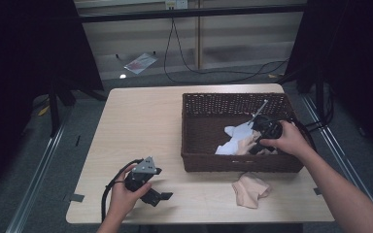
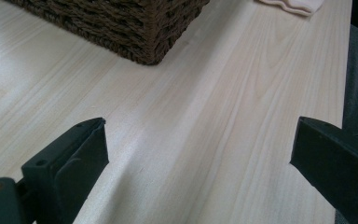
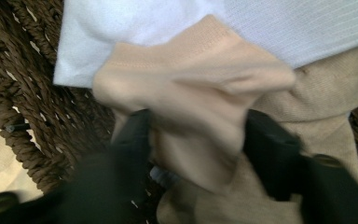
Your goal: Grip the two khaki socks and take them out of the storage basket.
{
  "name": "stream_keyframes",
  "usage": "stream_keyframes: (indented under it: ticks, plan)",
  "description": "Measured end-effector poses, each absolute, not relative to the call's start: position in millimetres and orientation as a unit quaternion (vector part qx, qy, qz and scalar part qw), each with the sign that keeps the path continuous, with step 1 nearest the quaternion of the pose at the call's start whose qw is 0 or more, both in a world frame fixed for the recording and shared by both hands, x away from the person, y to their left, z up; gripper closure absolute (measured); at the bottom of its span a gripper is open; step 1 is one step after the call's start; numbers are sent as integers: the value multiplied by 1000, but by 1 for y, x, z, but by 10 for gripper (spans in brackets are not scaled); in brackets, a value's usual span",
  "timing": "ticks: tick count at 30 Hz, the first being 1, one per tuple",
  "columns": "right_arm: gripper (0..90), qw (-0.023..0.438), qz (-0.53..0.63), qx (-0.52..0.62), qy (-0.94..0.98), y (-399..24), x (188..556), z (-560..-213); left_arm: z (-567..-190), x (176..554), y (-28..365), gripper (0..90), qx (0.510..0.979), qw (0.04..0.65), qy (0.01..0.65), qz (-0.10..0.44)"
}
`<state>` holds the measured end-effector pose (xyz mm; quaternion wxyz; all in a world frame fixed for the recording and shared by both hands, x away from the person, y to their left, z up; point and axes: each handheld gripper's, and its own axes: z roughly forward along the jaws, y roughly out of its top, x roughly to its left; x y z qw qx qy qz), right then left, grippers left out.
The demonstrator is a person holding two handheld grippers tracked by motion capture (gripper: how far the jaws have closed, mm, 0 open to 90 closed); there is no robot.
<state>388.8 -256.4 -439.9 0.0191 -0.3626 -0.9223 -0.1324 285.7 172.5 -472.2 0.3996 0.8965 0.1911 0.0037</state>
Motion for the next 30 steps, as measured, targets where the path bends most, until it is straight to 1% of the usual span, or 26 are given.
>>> stream_keyframes:
  ticks: [1, 2, 4, 5, 8, 14, 30]
  plan:
    - [696, 17, -136, -362, -922, -257, 388, -439, -472, 286, 172, 36, 896, 401, 192, 3]
    - [696, 17, -136, -362, -922, -257, 388, -439, -472, 286, 172, 36, 895, 403, 193, 3]
    - [809, 20, -146, -360, -921, -258, 388, -437, -472, 286, 173, 36, 896, 401, 192, 4]
    - [848, 19, -153, -360, -920, -259, 387, -435, -471, 286, 173, 36, 896, 401, 190, 5]
    - [865, 30, -168, -365, -915, -261, 386, -428, -471, 286, 173, 36, 894, 404, 193, 6]
    - [870, 36, -180, -366, -913, -265, 380, -409, -470, 286, 173, 35, 895, 402, 193, 7]
    - [870, 35, -194, -353, -915, -274, 364, -354, -471, 289, 168, 35, 896, 402, 188, 0]
